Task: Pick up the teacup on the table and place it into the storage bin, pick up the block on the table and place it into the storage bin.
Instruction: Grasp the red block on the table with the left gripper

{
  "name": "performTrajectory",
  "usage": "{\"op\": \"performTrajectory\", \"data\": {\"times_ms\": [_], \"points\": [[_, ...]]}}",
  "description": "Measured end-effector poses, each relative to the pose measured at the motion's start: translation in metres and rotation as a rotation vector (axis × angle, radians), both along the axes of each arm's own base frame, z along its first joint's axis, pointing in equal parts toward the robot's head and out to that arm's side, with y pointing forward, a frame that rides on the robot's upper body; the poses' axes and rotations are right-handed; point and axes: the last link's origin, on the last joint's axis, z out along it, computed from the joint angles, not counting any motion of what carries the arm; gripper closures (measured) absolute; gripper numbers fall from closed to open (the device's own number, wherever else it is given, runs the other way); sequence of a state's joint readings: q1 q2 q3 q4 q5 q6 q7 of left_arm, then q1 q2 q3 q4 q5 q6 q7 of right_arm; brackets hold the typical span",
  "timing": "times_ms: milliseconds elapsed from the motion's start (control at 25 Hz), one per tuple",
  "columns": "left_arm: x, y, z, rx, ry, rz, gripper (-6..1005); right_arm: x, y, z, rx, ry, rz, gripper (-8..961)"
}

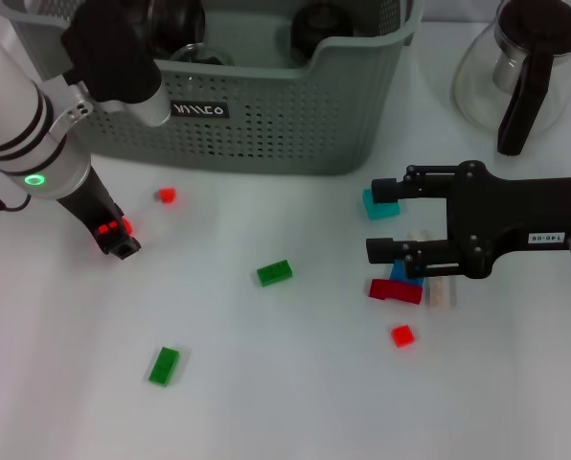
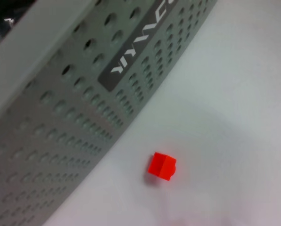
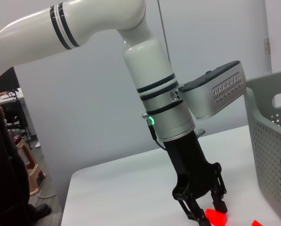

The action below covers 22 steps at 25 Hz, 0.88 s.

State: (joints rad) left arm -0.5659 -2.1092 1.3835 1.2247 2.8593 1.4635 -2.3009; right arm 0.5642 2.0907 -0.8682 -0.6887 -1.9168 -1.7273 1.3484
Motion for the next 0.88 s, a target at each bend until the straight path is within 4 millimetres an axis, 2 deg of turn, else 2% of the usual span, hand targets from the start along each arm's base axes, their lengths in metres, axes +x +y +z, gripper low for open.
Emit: {"op": "performTrajectory", "data": {"times_ms": [400,720,880], "points": [[0.003,0.001,0.010,0.028,-0.004,-0.002,527,0.000,0.000,0.000,0.001,0.002,-0.002,193],[-0.009,0.004,0.002,0.034,0.001,0.047,527,0.000,0.000,0.000,-0.003,0.000,-0.004,193],[-0.009,0.004,-0.003,0.027,-0.002,0.052,527,0.000,0.000,0.000,-0.006,0.000,-0.009,193]]}}
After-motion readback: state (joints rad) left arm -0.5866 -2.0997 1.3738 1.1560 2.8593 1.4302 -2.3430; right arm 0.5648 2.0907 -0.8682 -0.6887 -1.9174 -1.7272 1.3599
